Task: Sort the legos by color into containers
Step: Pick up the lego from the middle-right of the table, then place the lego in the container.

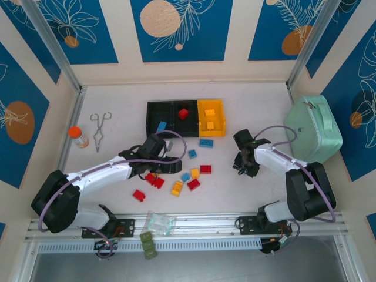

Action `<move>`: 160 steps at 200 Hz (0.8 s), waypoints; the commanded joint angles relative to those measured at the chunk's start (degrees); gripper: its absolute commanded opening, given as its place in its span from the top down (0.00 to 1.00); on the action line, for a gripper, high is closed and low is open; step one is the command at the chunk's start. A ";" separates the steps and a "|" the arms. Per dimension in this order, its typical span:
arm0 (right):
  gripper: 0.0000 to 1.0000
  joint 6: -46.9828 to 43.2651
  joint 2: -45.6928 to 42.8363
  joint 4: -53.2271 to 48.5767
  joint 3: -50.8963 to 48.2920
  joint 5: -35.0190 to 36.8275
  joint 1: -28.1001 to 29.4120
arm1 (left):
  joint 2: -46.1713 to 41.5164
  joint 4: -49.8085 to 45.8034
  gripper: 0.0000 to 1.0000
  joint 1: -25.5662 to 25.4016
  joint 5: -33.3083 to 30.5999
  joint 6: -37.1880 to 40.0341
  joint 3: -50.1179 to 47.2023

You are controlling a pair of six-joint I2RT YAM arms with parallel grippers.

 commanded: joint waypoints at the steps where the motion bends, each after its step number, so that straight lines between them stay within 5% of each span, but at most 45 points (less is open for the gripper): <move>1: 0.63 0.04 -1.33 0.41 0.00 -0.68 -0.11 | 0.42 0.90 0.38 -0.61 0.58 -0.18 1.51; 75: 0.68 -2.55 -4.69 -2.84 9.02 -1.02 6.43 | -3.77 -2.76 0.38 0.27 -6.33 -3.84 -0.94; 160: 0.68 -8.67 14.27 -3.22 35.88 -4.54 19.15 | -19.05 -12.05 0.38 9.38 -9.32 -7.26 -8.55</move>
